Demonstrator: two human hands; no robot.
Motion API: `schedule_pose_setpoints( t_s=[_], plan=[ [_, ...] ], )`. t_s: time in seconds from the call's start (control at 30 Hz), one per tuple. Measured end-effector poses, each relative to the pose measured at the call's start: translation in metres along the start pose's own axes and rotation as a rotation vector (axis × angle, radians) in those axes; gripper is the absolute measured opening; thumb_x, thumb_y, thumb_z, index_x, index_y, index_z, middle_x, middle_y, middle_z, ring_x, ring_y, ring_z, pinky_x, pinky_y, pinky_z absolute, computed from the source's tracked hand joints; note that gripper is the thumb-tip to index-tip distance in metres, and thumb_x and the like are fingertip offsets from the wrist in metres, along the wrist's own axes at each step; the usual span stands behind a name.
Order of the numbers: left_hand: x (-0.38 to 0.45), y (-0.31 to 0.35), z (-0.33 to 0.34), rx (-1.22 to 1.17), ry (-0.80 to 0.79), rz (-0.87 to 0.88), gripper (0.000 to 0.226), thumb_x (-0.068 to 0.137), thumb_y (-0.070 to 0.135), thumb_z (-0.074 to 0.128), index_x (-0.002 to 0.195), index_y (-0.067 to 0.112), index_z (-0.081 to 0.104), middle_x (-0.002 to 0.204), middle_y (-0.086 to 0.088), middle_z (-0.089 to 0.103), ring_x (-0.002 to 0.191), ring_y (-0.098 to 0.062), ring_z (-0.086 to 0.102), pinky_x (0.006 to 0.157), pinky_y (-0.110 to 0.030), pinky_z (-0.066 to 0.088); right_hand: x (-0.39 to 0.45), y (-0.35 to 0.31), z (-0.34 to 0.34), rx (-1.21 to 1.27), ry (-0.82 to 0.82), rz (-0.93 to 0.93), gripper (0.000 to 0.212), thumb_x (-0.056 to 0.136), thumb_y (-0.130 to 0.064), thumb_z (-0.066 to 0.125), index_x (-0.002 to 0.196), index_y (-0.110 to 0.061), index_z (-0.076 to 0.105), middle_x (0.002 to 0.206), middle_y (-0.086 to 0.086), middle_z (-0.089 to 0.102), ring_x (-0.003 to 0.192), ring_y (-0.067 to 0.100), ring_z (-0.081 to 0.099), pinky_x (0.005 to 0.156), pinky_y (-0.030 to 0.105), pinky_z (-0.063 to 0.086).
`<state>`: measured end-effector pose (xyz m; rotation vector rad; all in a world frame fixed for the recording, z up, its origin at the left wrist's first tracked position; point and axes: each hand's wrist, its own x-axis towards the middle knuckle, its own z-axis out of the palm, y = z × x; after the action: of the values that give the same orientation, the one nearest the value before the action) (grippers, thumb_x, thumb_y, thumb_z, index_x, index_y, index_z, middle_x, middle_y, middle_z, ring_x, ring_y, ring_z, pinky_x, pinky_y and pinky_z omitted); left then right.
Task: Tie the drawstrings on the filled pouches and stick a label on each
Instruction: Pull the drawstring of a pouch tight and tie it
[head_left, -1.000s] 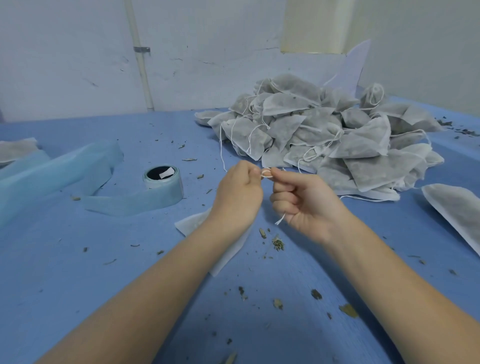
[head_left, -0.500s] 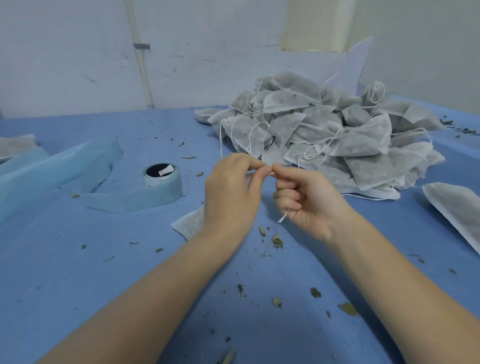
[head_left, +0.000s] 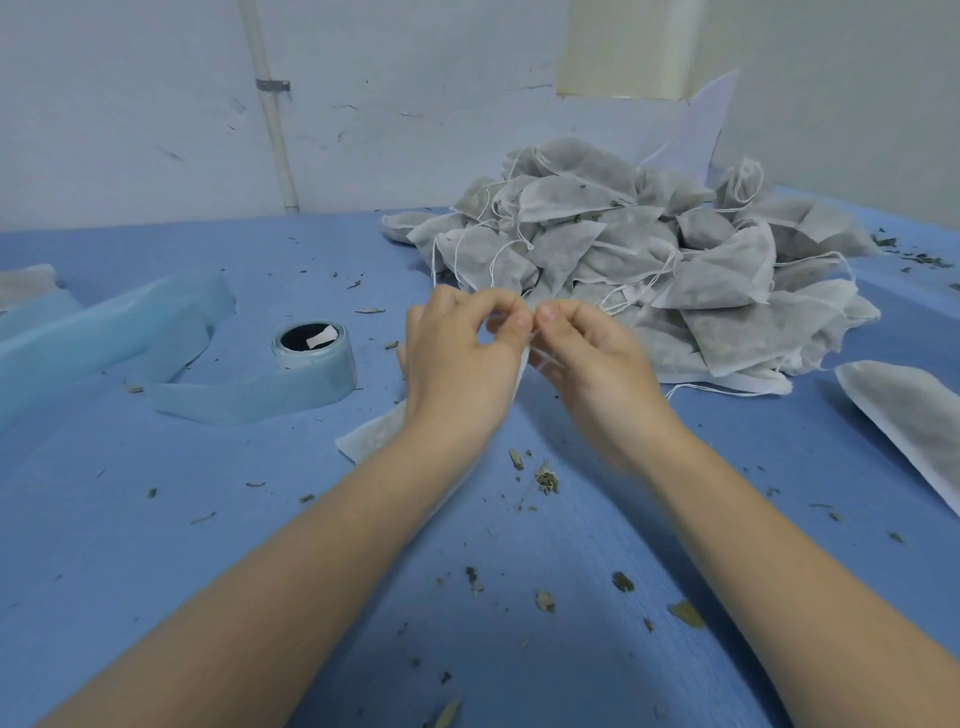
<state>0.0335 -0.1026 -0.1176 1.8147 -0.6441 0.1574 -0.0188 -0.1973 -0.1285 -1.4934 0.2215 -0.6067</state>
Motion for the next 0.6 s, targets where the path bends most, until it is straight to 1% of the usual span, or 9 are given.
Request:
schedule_pose_setpoints(
  t_s=[0.07,0.13,0.27,0.37,0.4,0.43,0.5,0.57,0.6],
  plan=[
    [0.001,0.005,-0.002,-0.047,-0.012,-0.066,0.025,0.089,0.028,0.058,0.066,0.036,0.056,0.079,0.012,0.044,0.106,-0.017,0.043,0.103,-0.042,0.031,0.000,-0.002,0.005,0.124,-0.005,0.000,0.015,0.098,-0.012,0.049,0.086,-0.010,0.057,0.058,-0.003,0.059,0.054,0.012,0.057,0.063,0.023,0.049],
    [0.003,0.008,-0.005,-0.078,-0.020,-0.113,0.027,0.091,0.024,0.057,0.065,0.033,0.053,0.076,0.011,0.042,0.107,-0.023,0.047,0.103,-0.047,0.031,0.000,0.000,0.002,0.083,0.020,-0.008,0.014,0.094,-0.012,0.056,0.080,-0.012,0.059,0.048,-0.006,0.043,0.043,0.006,0.043,0.051,0.020,0.042],
    [0.010,0.008,-0.009,-0.047,0.054,-0.169,0.027,0.093,0.022,0.051,0.069,0.032,0.050,0.086,0.006,0.046,0.108,-0.027,0.050,0.102,-0.047,0.035,0.002,-0.001,-0.004,-0.090,0.100,-0.042,0.009,0.082,-0.022,0.073,0.073,-0.020,0.070,0.043,-0.010,0.033,0.040,0.006,0.027,0.048,0.023,0.026],
    [0.012,0.007,-0.009,-0.040,0.120,-0.133,0.021,0.094,0.024,0.052,0.074,0.031,0.051,0.085,0.011,0.044,0.110,-0.023,0.049,0.103,-0.046,0.034,0.002,-0.004,-0.004,-0.080,0.123,-0.079,0.007,0.077,-0.023,0.078,0.070,-0.023,0.076,0.052,0.006,0.036,0.041,0.007,0.026,0.050,0.020,0.029],
    [0.011,0.006,-0.009,-0.034,0.112,-0.117,0.018,0.094,0.025,0.052,0.077,0.031,0.052,0.085,0.012,0.043,0.110,-0.021,0.048,0.103,-0.044,0.033,0.002,-0.004,-0.004,-0.078,0.123,-0.087,0.007,0.077,-0.022,0.078,0.071,-0.023,0.077,0.051,0.006,0.038,0.040,0.006,0.027,0.049,0.017,0.031],
    [0.010,0.003,-0.007,-0.027,0.089,-0.103,0.015,0.093,0.026,0.053,0.079,0.030,0.054,0.086,0.013,0.043,0.109,-0.019,0.047,0.102,-0.040,0.033,0.001,-0.005,-0.004,-0.069,0.134,-0.086,0.006,0.078,-0.019,0.078,0.073,-0.021,0.076,0.046,-0.001,0.040,0.038,0.004,0.028,0.047,0.014,0.031],
    [0.008,-0.001,-0.006,-0.033,0.035,-0.098,0.011,0.091,0.030,0.055,0.080,0.029,0.054,0.086,0.012,0.042,0.100,-0.015,0.048,0.089,-0.030,0.035,0.002,-0.005,-0.007,-0.015,0.194,-0.055,0.001,0.079,-0.015,0.076,0.079,-0.015,0.075,0.039,-0.015,0.043,0.034,0.002,0.034,0.041,0.010,0.030],
    [0.007,-0.005,-0.006,-0.092,-0.018,-0.181,0.012,0.087,0.040,0.058,0.087,0.029,0.052,0.090,0.007,0.048,0.087,-0.014,0.049,0.076,-0.027,0.035,0.005,-0.005,-0.011,0.140,0.315,0.007,0.006,0.080,-0.014,0.075,0.085,-0.013,0.073,0.040,-0.016,0.046,0.034,0.002,0.029,0.037,0.013,0.028],
    [0.008,-0.007,-0.007,-0.134,-0.054,-0.267,0.024,0.084,0.047,0.059,0.094,0.027,0.052,0.095,0.004,0.052,0.086,-0.014,0.052,0.076,-0.029,0.039,0.008,-0.005,-0.013,0.244,0.389,0.033,0.008,0.080,-0.014,0.075,0.087,-0.012,0.072,0.043,-0.014,0.049,0.035,0.004,0.028,0.036,0.016,0.028]
  ],
)
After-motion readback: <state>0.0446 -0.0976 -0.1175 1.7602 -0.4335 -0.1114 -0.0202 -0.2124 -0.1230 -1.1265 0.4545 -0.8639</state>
